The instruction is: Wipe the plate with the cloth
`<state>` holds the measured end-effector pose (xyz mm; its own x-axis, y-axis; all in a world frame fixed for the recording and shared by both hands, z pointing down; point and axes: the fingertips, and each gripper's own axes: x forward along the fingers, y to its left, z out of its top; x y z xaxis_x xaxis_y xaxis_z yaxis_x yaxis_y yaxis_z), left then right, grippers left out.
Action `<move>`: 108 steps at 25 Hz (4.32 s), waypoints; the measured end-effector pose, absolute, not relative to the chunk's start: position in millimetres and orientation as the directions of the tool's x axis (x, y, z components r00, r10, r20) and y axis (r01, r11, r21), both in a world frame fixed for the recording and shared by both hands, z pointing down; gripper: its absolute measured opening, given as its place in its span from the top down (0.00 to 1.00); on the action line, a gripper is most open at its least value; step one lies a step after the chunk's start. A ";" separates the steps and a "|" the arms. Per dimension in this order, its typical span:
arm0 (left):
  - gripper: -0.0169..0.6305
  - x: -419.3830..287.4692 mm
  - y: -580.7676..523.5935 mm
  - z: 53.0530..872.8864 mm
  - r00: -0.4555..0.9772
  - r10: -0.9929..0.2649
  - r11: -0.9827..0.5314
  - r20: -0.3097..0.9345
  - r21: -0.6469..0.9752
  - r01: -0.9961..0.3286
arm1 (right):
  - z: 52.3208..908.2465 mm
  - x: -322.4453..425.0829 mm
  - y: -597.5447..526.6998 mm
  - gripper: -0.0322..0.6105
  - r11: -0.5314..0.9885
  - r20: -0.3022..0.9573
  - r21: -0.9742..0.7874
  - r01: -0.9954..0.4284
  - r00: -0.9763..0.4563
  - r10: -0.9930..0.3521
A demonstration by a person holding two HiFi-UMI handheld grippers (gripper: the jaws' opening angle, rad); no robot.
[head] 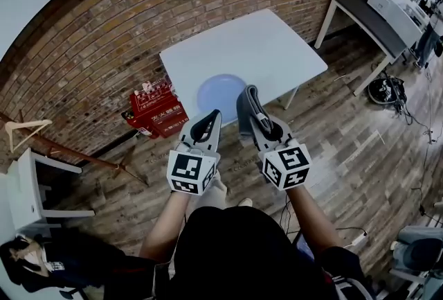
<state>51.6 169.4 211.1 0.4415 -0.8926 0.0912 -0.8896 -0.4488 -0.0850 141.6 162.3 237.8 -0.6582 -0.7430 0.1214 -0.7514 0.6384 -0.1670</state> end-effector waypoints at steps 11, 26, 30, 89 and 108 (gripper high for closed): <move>0.95 36.9 125.0 227.1 0.430 -0.895 -0.439 0.120 -0.059 -0.897 | 244.5 122.1 120.6 0.87 0.650 0.154 -0.167 -0.742 -0.671 -0.726; 0.95 -9.7 26.6 233.4 0.453 -0.880 -0.458 0.142 -0.003 -0.889 | 247.2 74.0 26.0 0.87 0.644 0.197 -0.175 -0.745 -0.667 -0.718; 0.95 -25.6 4.4 236.9 0.465 -0.872 -0.469 0.153 0.010 -0.883 | 249.8 58.5 2.8 0.87 0.634 0.213 -0.179 -0.753 -0.658 -0.722; 0.95 -74.4 -89.1 421.8 0.650 -0.619 -0.592 0.442 0.282 -0.755 | 384.1 28.2 -88.6 0.87 0.527 0.503 -0.214 -0.823 -0.555 -0.663; 0.94 -84.9 -90.8 497.0 0.612 -0.548 -0.585 0.570 0.262 -0.768 | 448.9 35.6 -79.9 0.87 0.505 0.590 -0.233 -0.831 -0.533 -0.606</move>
<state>-84.9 -90.8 497.0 0.6122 -0.5484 0.5696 -0.7677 -0.5846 0.2623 35.6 -79.9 448.9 -0.5330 -0.6061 0.5904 -0.8315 0.5045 -0.2326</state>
